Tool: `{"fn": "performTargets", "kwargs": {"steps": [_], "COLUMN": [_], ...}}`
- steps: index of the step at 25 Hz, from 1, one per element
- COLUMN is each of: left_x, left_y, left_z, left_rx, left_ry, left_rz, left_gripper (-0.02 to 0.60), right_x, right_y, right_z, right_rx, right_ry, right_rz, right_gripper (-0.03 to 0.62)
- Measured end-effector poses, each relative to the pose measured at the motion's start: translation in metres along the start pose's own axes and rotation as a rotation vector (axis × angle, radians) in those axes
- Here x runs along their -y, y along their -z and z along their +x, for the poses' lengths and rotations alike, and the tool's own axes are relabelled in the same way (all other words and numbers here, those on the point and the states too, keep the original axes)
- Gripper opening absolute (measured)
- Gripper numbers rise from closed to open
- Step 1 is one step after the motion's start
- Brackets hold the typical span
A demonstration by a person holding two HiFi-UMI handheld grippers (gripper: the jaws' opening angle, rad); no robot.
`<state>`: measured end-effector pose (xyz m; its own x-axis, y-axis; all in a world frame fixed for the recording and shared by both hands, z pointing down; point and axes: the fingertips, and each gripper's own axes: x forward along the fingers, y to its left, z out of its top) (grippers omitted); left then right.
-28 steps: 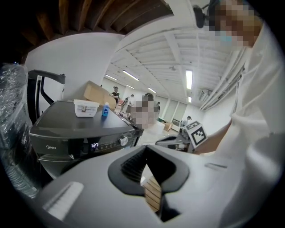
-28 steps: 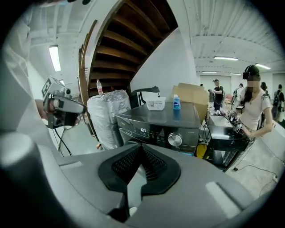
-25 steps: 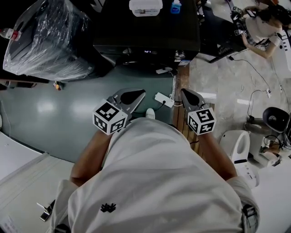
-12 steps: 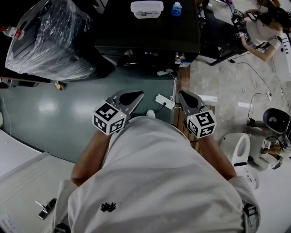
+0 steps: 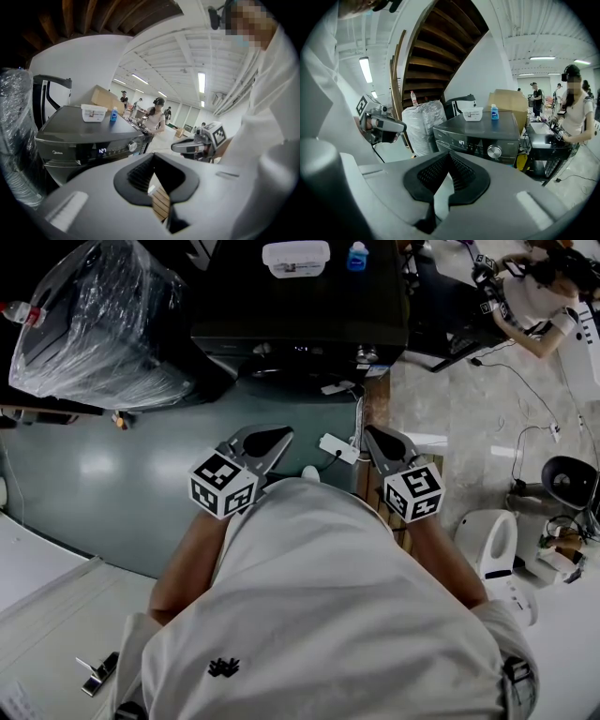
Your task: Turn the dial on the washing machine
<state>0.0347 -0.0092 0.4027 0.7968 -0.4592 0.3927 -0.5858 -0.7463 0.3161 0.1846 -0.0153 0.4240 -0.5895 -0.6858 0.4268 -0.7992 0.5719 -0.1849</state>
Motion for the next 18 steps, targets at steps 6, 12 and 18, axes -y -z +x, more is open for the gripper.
{"fn": "performTargets", "kwargs": {"steps": [6, 12, 18], "left_x": [0.003, 0.002, 0.004], "left_y": [0.001, 0.005, 0.007], "left_z": [-0.001, -0.006, -0.010], "left_rx": [0.001, -0.003, 0.003], "left_ry": [0.000, -0.004, -0.004], "left_rz": [0.002, 0.003, 0.002], "left_gripper": [0.057, 0.057, 0.057], "right_x": [-0.002, -0.007, -0.012], "right_y": [0.004, 0.003, 0.004], "right_z": [-0.003, -0.003, -0.004], "right_rx": [-0.001, 0.010, 0.011], "right_ry": [-0.004, -0.006, -0.011], "right_rz": [0.012, 0.013, 0.008], "right_gripper": [0.002, 0.002, 0.002]}}
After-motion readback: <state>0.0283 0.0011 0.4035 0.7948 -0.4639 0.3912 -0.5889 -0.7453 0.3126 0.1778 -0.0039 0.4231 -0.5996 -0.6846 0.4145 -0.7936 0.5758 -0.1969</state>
